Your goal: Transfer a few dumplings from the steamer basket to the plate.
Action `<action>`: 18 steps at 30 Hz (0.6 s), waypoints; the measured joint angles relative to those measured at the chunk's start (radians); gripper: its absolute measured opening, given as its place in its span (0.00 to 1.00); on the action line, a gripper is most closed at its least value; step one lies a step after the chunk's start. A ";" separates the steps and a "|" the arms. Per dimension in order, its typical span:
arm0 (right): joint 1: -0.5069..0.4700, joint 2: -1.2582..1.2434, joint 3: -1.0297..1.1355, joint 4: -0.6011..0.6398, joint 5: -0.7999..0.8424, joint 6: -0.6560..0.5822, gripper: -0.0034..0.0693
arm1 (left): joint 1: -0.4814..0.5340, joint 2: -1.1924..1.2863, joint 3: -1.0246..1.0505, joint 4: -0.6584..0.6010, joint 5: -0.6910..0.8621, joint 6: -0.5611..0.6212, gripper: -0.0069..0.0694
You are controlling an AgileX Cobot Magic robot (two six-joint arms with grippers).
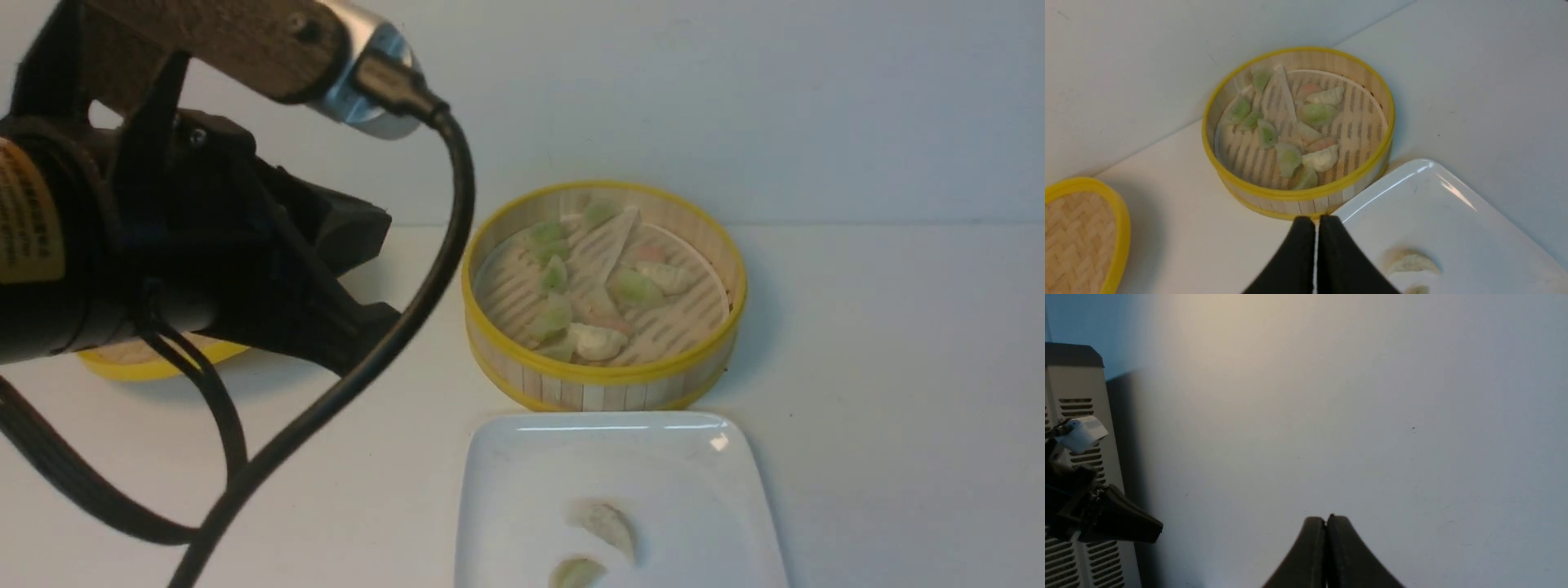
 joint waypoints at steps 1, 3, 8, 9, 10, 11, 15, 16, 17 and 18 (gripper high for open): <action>0.000 0.000 0.000 0.000 0.000 0.000 0.03 | 0.000 -0.009 0.000 0.000 0.010 0.000 0.08; 0.000 0.000 0.000 0.000 0.002 0.000 0.03 | 0.000 -0.055 0.000 0.013 0.049 0.000 0.08; 0.000 0.000 0.000 0.000 0.009 0.000 0.03 | 0.000 -0.171 0.009 0.018 0.077 -0.030 0.08; 0.000 0.000 0.000 0.000 0.010 0.000 0.03 | 0.000 -0.203 0.020 0.018 0.072 -0.045 0.08; 0.000 0.000 0.000 0.000 0.010 0.000 0.03 | 0.000 -0.233 0.030 0.018 0.062 -0.060 0.08; 0.000 0.000 0.000 0.000 0.010 0.000 0.03 | 0.000 -0.238 0.032 0.018 0.059 -0.060 0.08; 0.000 0.000 0.000 0.000 0.011 0.000 0.03 | 0.000 -0.315 0.065 0.021 0.006 -0.082 0.08; 0.000 0.000 0.000 0.000 0.011 0.000 0.03 | 0.000 -0.326 0.068 0.021 0.004 -0.084 0.08; 0.000 0.000 0.000 0.000 0.011 0.000 0.03 | 0.000 -0.332 0.068 0.021 0.004 -0.086 0.08; 0.000 0.000 0.000 0.000 0.011 0.000 0.03 | 0.000 -0.338 0.068 0.021 0.003 -0.086 0.08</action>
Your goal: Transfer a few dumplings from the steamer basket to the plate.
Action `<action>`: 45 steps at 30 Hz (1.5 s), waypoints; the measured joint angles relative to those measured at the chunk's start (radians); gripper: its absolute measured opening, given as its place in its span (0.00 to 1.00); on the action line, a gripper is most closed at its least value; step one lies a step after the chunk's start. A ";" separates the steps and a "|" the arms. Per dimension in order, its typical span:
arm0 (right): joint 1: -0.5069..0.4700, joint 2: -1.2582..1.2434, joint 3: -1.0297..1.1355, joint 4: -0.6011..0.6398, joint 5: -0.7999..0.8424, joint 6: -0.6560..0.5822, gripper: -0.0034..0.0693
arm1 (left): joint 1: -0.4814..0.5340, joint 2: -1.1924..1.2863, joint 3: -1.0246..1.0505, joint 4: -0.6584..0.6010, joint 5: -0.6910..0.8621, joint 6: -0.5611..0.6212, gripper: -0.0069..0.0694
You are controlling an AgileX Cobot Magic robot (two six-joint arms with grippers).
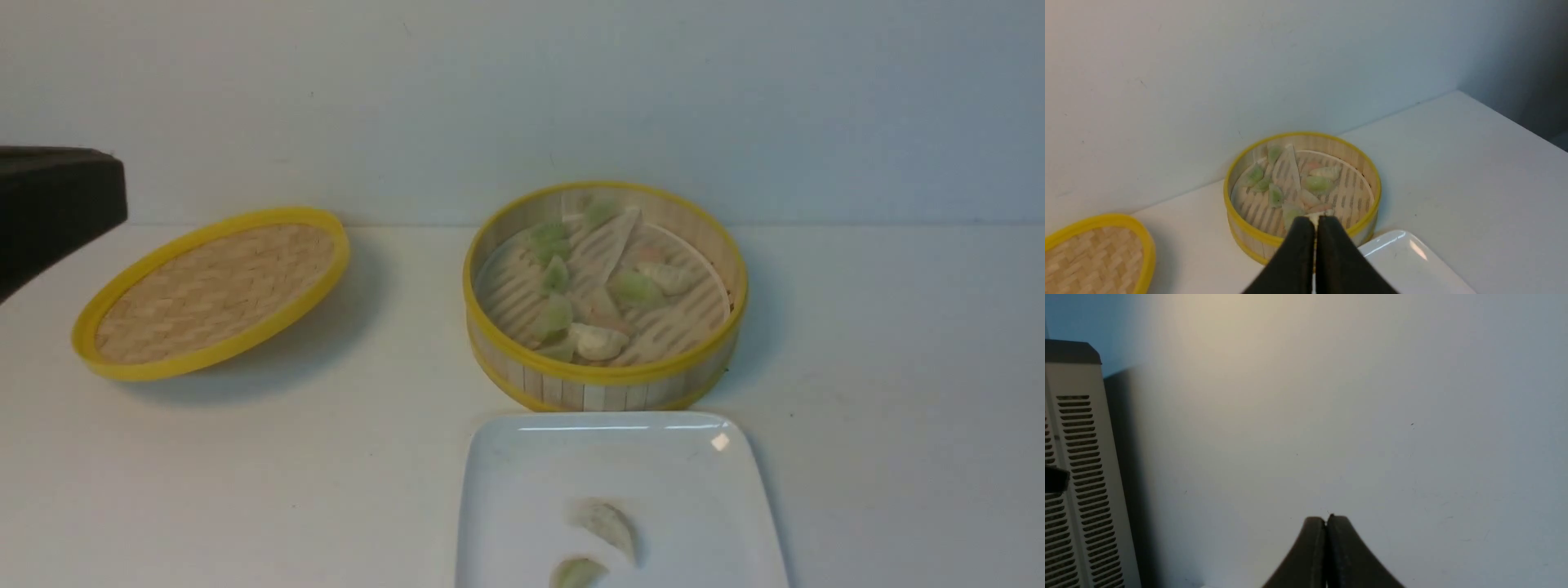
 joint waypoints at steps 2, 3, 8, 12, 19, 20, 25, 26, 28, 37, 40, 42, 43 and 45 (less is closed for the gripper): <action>0.000 0.000 0.000 0.000 0.000 0.000 0.03 | 0.000 -0.004 0.000 0.000 0.000 -0.001 0.08; 0.000 0.000 0.000 0.000 0.000 0.000 0.03 | 0.000 -0.004 0.000 0.000 0.000 -0.001 0.08; 0.000 0.000 0.000 0.003 0.000 0.000 0.03 | 0.000 -0.002 0.005 0.000 0.000 -0.001 0.08; 0.000 0.000 0.000 0.003 0.000 0.000 0.03 | 0.000 -0.002 0.007 0.016 0.000 0.016 0.08; 0.000 0.000 0.001 0.003 0.000 0.000 0.03 | 0.026 -0.038 0.083 0.025 -0.045 0.113 0.08; 0.000 0.000 0.001 0.003 0.000 0.000 0.03 | 0.048 -0.056 0.123 0.014 -0.080 0.129 0.08; 0.000 0.000 0.001 0.003 0.000 0.000 0.03 | 0.221 -0.221 0.384 -0.134 -0.286 0.277 0.08; 0.000 0.000 0.001 0.003 0.000 0.000 0.03 | 0.271 -0.260 0.453 -0.165 -0.334 0.312 0.08; 0.000 0.000 0.001 0.003 0.000 0.000 0.03 | 0.384 -0.347 0.607 -0.228 -0.426 0.372 0.08; 0.000 0.000 0.001 0.003 0.001 0.000 0.03 | 0.657 -0.655 1.026 -0.301 -0.485 0.401 0.08; 0.000 0.000 0.001 0.000 0.002 0.000 0.03 | 0.663 -0.679 1.053 -0.300 -0.410 0.401 0.08; 0.000 0.000 0.001 -0.001 0.004 0.000 0.03 | 0.663 -0.680 1.054 -0.300 -0.355 0.401 0.08; 0.000 0.000 0.001 -0.001 0.004 0.000 0.03 | 0.663 -0.680 1.055 -0.300 -0.345 0.401 0.08; 0.000 0.000 0.001 -0.001 0.004 0.000 0.03 | 0.664 -0.680 1.055 -0.300 -0.344 0.401 0.08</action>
